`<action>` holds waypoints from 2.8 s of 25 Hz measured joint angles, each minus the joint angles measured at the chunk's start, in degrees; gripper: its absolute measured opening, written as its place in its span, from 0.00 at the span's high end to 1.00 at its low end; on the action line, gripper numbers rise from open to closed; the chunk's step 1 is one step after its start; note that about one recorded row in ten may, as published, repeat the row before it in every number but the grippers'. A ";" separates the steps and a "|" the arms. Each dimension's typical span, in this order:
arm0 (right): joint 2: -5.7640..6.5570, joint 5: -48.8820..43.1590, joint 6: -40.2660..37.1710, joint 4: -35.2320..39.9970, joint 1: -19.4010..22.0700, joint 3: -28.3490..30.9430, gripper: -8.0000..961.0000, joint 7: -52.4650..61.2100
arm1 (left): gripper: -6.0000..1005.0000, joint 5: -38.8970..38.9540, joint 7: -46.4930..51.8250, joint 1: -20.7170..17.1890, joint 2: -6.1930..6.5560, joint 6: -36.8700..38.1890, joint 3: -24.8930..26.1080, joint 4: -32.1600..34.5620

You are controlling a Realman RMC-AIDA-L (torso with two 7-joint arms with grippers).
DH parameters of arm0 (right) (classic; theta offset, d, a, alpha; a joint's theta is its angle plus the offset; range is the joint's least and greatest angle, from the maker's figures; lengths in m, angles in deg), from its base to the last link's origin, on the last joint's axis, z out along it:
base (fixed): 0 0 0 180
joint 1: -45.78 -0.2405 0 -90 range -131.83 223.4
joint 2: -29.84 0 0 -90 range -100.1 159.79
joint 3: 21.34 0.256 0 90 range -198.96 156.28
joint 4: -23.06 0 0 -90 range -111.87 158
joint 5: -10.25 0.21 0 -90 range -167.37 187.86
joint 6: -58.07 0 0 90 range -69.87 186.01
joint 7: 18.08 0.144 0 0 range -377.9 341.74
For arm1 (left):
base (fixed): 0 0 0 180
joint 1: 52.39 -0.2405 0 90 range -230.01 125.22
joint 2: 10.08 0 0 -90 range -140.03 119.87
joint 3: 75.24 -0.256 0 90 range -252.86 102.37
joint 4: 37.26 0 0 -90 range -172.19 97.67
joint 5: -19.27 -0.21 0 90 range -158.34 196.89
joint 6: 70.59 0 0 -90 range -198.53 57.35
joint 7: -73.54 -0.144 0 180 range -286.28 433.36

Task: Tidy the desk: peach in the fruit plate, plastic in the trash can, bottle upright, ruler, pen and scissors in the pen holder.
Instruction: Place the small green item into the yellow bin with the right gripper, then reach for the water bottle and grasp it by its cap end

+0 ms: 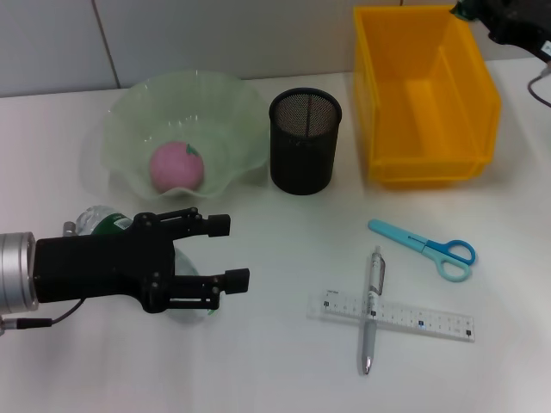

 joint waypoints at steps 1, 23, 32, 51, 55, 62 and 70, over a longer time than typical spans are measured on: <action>0.06 -0.18 1.33 -0.03 -0.48 -0.73 0.84 -0.03 | 0.14 0.09 0.01 -0.02 -0.02 -0.05 0.07 -0.01; 1.13 -1.45 10.93 -2.52 -4.36 -8.80 0.31 0.85 | 0.14 0.86 -0.26 -0.97 0.12 0.35 1.36 -0.01; 1.09 -1.51 6.25 -0.90 -2.90 -9.00 0.18 3.17 | 0.14 0.77 -0.10 -0.98 0.26 0.33 1.35 0.04; 5.44 -17.97 -24.52 2.25 0.88 -10.26 0.17 14.11 | 0.14 0.49 0.03 -0.53 0.94 0.14 1.35 0.45; 5.51 -23.13 -29.00 2.33 0.44 -10.28 0.17 14.41 | 0.14 0.22 0.69 -0.46 1.40 -0.03 1.35 0.45; 5.39 -28.55 -31.86 2.50 0.40 -10.23 0.17 16.37 | 0.14 0.10 1.24 -0.44 2.19 -0.02 1.27 0.56; 5.45 -31.95 -32.20 2.33 0.36 -10.29 0.17 20.29 | 0.14 -0.67 0.21 0.01 2.49 0.44 0.10 3.74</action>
